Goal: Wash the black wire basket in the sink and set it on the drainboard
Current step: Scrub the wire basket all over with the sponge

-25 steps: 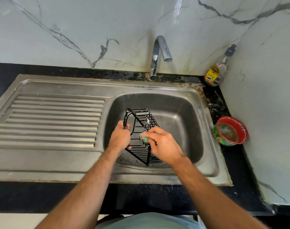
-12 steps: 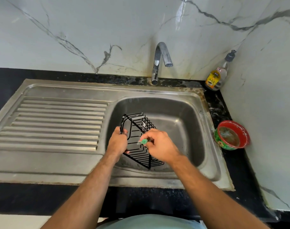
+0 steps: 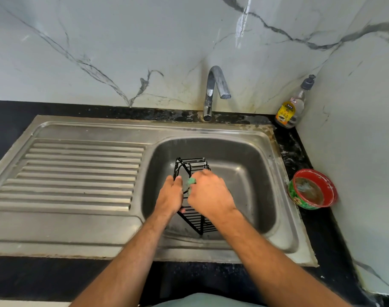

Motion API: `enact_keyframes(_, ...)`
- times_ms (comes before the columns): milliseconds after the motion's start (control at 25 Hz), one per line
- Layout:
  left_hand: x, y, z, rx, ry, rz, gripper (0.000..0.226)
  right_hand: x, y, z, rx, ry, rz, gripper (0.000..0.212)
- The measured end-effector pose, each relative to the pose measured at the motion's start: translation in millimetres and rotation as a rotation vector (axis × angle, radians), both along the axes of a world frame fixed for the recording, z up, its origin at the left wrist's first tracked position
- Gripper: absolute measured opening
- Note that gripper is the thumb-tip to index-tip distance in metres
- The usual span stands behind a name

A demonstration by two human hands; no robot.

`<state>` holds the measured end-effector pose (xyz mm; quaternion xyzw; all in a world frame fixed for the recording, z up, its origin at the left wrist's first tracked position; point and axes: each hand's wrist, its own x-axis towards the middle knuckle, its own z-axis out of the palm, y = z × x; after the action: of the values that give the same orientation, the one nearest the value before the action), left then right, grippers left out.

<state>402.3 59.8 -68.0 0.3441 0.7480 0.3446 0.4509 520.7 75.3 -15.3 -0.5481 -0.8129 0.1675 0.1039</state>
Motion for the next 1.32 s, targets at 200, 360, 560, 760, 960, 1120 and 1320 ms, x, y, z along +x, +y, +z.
enact_keyframes(200,-7.4,0.2,0.2,-0.052,0.019,0.006,0.023,35.3,25.5,-23.6,-0.363,0.54,-0.452,0.02)
enact_keyframes(360,-20.1,-1.8,-3.6,-0.081,-0.056,0.029,0.018,31.9,18.6,-42.8,-0.449,0.641,-0.473,0.015)
enact_keyframes(560,-40.3,-0.7,-6.5,-0.196,-0.25,-0.012,0.05,26.3,20.3,-41.7,-0.597,0.735,-0.514,0.016)
enact_keyframes(760,-38.6,-2.9,-11.3,-0.19,-0.338,0.012,0.063,18.0,47.5,-34.7,-0.588,0.969,-0.659,0.011)
enact_keyframes(960,-47.0,-5.5,-13.7,-0.177,-0.279,-0.039,0.065,12.8,31.7,-34.4,-0.66,0.964,-0.607,0.013)
enact_keyframes(1120,-43.1,-13.8,-15.0,-0.139,-0.406,-0.022,0.073,5.8,38.3,-30.5,-0.734,1.059,-0.706,0.015)
enact_keyframes(1320,-37.4,-14.0,-16.7,-0.087,-0.427,-0.017,0.064,1.8,36.0,-29.3,-0.742,1.11,-0.69,0.014)
